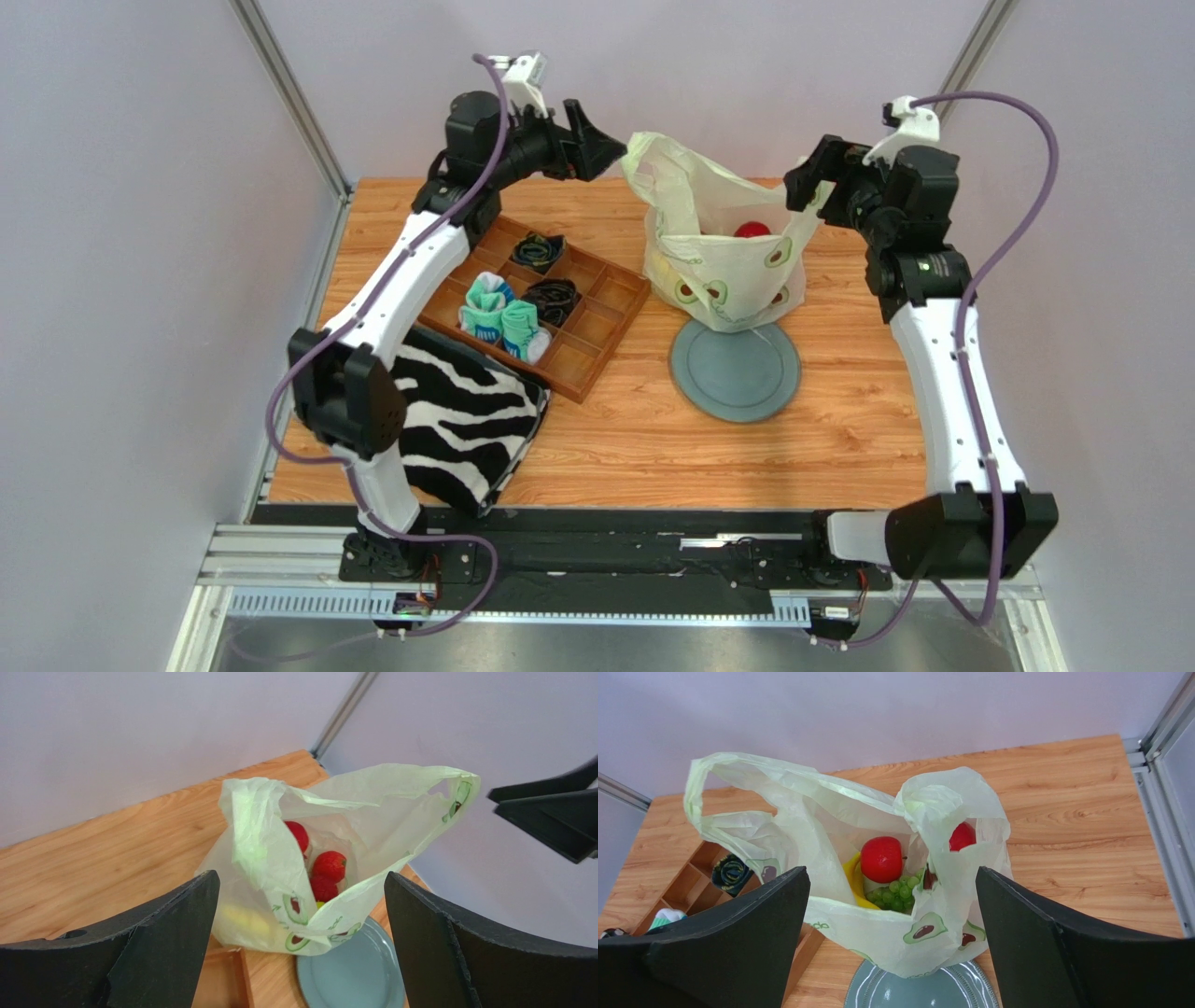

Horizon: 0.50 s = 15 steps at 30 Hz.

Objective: Place the fruits into the plastic bag

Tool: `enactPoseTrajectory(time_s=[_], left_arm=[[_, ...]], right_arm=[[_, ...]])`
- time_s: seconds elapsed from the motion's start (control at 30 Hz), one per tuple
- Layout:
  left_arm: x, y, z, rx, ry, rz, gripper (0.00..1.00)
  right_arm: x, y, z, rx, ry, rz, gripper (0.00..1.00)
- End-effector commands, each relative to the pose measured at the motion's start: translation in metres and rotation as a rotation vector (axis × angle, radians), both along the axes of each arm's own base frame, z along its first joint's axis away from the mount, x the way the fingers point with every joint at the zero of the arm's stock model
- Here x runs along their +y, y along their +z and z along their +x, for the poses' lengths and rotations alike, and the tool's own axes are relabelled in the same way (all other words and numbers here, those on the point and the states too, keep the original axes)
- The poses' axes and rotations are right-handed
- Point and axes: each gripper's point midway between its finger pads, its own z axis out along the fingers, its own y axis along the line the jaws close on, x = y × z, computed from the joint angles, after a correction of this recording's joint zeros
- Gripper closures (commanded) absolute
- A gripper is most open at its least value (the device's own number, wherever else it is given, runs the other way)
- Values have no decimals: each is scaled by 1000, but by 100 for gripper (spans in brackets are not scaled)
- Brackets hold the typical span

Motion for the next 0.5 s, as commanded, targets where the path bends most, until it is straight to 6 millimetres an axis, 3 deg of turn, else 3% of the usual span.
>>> enactPoseTrajectory(time_s=[0.0, 0.03, 0.07, 0.1, 0.13, 0.17, 0.2, 0.23, 0.27, 0.3, 0.33, 0.37, 0.4, 0.43, 0.47], left_arm=[[57, 28, -11, -124, 240, 30, 4], [71, 46, -26, -160, 272, 24, 4], [79, 25, -32, -125, 299, 53, 4], [90, 25, -37, -130, 347, 65, 4], [102, 35, -57, -152, 364, 77, 3], [108, 11, -66, -106, 374, 114, 3], [113, 8, -76, -106, 378, 122, 3], [120, 21, -98, -139, 376, 109, 3], [123, -3, -109, -85, 364, 142, 3], [128, 5, -128, -99, 359, 128, 3], [131, -2, -136, -78, 357, 138, 3], [134, -23, -146, -23, 347, 168, 3], [139, -20, -160, -33, 347, 162, 2], [142, -25, -167, -21, 347, 170, 3], [145, -41, -175, 18, 343, 202, 2]], right_arm=[[-9, 23, -32, -87, -43, -18, 6], [-8, 25, -38, -99, -44, -13, 6], [-8, 33, -49, -134, -47, -3, 6], [-7, 22, -56, -124, -42, 0, 7], [-6, 20, -62, -130, -38, 7, 6], [-6, 31, -76, -178, -36, 18, 7], [-4, 30, -82, -186, -33, 28, 7], [-3, 12, -85, -160, -30, 34, 7], [-2, 13, -90, -177, -24, 39, 7], [0, 14, -101, -196, -14, 48, 7], [0, 2, -104, -181, -14, 49, 7], [0, -3, -108, -178, -11, 47, 7], [0, -1, -117, -197, -10, 44, 7], [-1, -15, -119, -173, -13, 37, 7], [-2, -19, -122, -171, -19, 30, 7]])
